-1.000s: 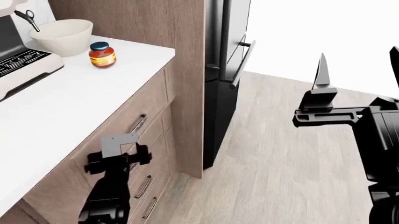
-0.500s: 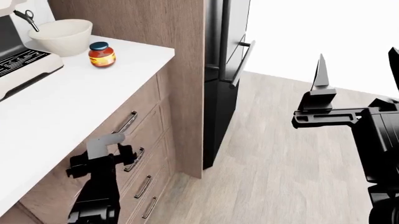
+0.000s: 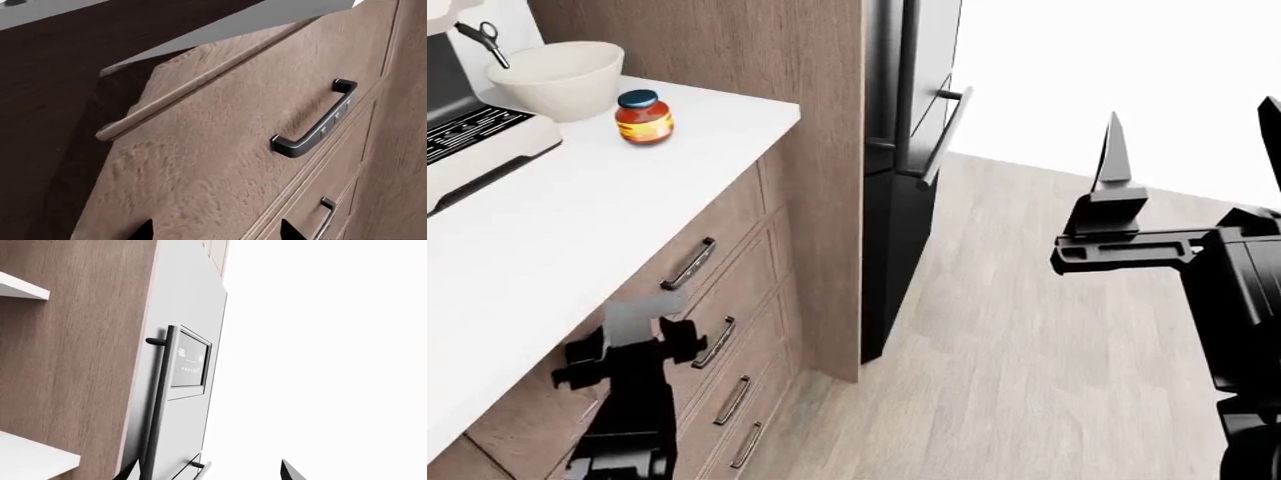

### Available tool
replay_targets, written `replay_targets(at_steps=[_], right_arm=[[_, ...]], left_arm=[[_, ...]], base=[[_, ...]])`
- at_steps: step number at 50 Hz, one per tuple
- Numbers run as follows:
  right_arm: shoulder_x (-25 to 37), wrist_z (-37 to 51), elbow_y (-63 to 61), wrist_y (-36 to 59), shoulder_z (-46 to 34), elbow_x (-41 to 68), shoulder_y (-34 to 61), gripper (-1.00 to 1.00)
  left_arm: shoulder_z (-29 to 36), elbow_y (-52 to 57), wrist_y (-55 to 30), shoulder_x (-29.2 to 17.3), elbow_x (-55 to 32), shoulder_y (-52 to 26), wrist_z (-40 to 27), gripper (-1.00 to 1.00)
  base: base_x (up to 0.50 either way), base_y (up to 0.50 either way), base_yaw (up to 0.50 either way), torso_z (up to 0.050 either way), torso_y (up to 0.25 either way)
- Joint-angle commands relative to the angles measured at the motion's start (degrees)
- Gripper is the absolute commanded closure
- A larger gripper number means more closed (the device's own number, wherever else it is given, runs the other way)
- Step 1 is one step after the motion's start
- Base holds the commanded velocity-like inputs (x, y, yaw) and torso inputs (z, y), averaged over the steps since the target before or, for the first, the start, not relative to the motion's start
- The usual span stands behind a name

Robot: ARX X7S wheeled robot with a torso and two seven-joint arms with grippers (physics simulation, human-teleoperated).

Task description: Close the left drawer.

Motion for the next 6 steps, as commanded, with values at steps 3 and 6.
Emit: replay_targets(at_steps=[3, 6], right_arm=[[0.1, -0.4, -0.1, -0.2, 0.4, 0.2, -0.1, -1.00], [0.0, -0.4, 0.0, -0.1, 0.4, 0.3, -0.1, -1.00]], left_arm=[[-10.5, -1.7, -0.4, -4.4, 1.3, 1.7, -12.0, -1.00], [-12.1, -1.7, -1.0, -5.0, 0.6, 1.3, -14.9, -1.00]], base=[[0.00, 0.00, 0.01, 0.000, 0.000], [0.00, 0.01, 0.01, 0.000, 0.000]])
